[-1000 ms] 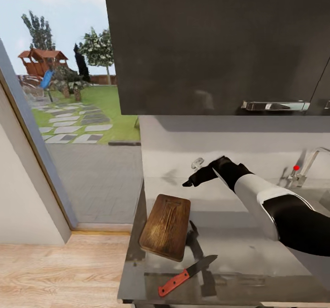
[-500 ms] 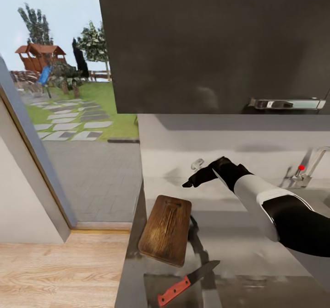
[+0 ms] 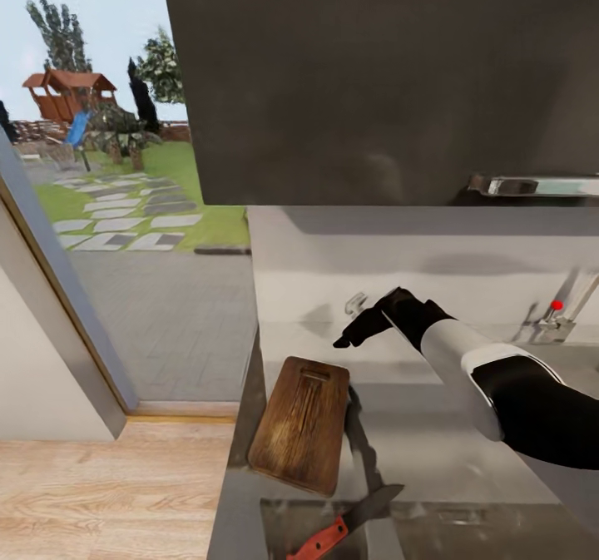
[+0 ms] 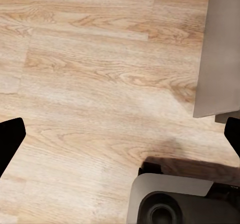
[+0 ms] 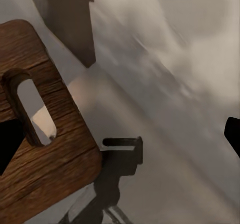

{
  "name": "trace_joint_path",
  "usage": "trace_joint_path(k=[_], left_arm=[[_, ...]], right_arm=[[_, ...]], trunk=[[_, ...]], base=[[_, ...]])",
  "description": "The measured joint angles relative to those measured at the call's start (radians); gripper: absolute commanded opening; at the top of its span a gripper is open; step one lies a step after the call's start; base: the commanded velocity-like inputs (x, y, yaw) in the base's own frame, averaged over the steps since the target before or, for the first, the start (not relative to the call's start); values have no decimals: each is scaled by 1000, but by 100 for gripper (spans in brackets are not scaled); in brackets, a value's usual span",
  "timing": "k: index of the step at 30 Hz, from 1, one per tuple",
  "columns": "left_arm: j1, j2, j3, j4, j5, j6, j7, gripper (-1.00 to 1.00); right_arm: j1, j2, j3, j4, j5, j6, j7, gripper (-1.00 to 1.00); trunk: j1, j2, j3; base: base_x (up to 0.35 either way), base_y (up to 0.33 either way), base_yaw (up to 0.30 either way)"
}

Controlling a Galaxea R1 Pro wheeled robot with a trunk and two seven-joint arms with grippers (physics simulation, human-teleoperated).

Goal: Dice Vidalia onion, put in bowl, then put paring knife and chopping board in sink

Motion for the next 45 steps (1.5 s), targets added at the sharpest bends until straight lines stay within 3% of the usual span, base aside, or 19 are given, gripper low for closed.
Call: trace_joint_path(k=[11,17,21,45], left_arm=[[0,0,0,-1,0,0,0,100],[0,0,0,-1,0,0,0,100],[0,0,0,-1,0,0,0,100],[0,-1,0,0,0,0,0,100]], right_arm=[[0,14,2,1,15,0,0,100],[0,33,13,2,125,0,0,100],[0,38,14,3,144,0,0,100],[0,71,14,3,152,-24,3,100]], trunk=[[0,0,-18],[0,0,-28],[0,0,-34],[0,0,-37]], base=[[29,0,0],[0,0,0],[0,0,0],[0,0,0]])
